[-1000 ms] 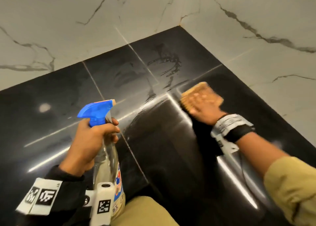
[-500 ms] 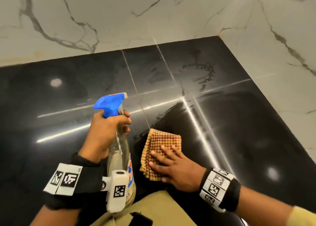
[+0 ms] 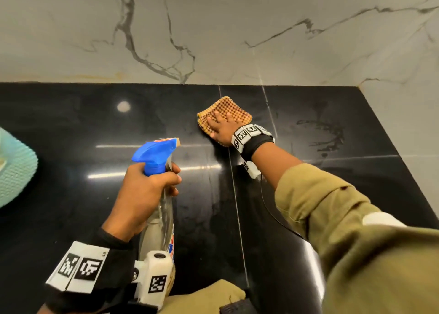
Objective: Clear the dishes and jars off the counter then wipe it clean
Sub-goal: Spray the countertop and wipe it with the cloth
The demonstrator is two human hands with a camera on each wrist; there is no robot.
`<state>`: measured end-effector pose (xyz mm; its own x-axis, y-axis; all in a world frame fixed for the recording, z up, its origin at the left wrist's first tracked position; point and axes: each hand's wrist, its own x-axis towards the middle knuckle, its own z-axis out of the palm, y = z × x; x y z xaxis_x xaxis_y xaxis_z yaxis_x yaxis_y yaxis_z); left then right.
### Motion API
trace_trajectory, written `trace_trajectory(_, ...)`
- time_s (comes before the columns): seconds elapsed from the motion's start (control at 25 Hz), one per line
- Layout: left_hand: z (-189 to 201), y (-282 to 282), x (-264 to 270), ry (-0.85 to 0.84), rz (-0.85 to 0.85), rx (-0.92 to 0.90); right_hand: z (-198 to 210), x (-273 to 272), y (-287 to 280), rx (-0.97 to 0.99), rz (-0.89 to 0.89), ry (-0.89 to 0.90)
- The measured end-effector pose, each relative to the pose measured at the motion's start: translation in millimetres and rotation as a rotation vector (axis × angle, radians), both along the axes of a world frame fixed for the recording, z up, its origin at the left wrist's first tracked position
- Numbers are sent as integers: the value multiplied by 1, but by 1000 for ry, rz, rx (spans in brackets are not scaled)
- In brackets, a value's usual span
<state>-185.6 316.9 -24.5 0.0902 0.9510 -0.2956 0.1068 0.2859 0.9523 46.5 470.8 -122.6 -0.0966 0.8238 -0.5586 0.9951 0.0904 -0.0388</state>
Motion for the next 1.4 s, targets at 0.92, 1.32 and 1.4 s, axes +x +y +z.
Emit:
trace_trajectory(0.92, -13, 3, 64, -21, -67, -162, -11, -27, -136, 74, 96, 123)
trace_trajectory(1.32, -9, -2, 66, -2, -122, -144, 12, 290, -183, 226, -614, -181)
trace_trajectory(1.4, -9, -3, 64, -13, -97, -142, 19, 326, -195, 138, -864, -182)
